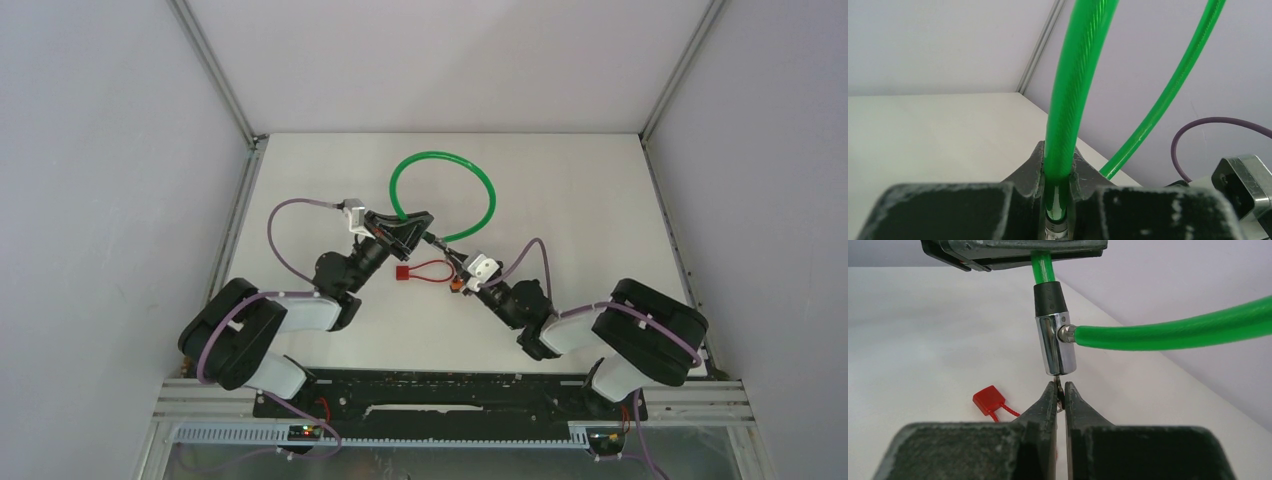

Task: Lock with the key
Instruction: Lock the lock.

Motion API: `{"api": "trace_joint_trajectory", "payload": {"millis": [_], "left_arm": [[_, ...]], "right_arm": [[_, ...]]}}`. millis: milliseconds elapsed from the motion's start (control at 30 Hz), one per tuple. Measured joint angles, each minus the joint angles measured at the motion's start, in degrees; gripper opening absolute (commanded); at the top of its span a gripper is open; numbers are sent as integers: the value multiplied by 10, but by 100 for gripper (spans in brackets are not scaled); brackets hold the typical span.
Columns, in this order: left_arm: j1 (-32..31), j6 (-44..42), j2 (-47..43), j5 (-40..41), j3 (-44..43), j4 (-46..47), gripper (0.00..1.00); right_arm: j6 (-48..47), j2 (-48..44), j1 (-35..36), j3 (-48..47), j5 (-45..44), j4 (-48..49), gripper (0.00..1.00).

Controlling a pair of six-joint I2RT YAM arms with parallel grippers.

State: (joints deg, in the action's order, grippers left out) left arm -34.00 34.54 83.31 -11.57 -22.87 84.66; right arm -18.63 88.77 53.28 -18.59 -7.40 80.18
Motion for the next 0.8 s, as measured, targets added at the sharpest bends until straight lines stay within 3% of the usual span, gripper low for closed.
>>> {"api": "trace_joint_trajectory", "payload": {"millis": [67, 233, 367, 633, 800], "left_arm": [[0, 0, 0, 0, 0, 1, 0], [0, 2, 0, 1, 0, 2, 0], [0, 2, 1, 6, 0, 1, 0], [0, 2, 1, 6, 0, 2, 0], [0, 2, 7, 3, 0, 2, 0]], "right_arm": [[1, -7, 0, 0, -5, -7, 11], [6, -19, -2, 2, -14, -16, 34], [43, -40, -31, 21, 10, -17, 42], [238, -57, -170, 37, 203, 18, 59], [311, -47, -186, 31, 298, 32, 69]]}}
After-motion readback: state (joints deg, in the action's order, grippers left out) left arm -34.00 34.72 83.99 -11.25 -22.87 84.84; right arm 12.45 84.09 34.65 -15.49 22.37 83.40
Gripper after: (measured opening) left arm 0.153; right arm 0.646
